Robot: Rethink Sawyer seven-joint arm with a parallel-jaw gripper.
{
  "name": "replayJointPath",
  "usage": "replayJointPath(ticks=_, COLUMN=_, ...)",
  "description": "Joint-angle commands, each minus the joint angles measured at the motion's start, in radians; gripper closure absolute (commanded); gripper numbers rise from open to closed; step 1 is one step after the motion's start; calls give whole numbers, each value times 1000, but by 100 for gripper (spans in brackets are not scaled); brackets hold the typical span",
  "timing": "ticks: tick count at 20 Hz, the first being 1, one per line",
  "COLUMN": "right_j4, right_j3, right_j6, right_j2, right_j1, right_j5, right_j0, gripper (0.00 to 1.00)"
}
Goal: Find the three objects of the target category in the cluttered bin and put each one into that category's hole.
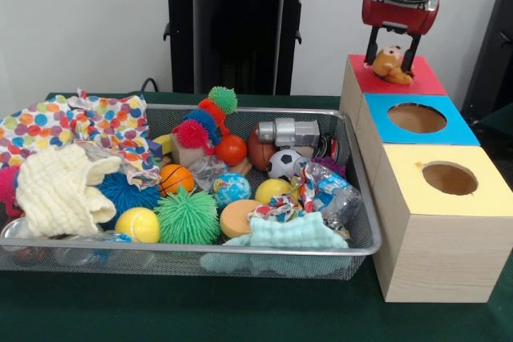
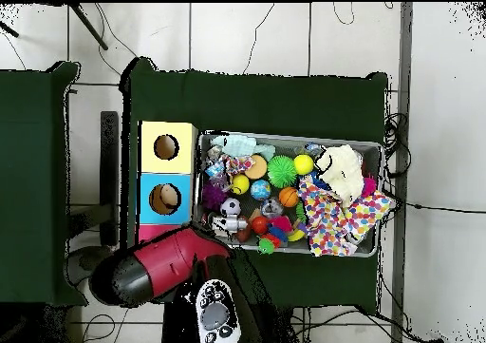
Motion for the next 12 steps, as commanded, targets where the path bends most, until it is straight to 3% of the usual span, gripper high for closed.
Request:
replayJointPath(ticks=1, right_j4=-27, right_j3=-87, right_j6=16, right_j2=-22, right_j1=13, right_j5=-23, right_j0=-17, gripper=0)
replayJointPath(ticks=12, right_j4=59, right_j3=-57, right_j6=-38, right_j2=40, right_j1=-108, right_j5=74, right_j0=-55, gripper=0)
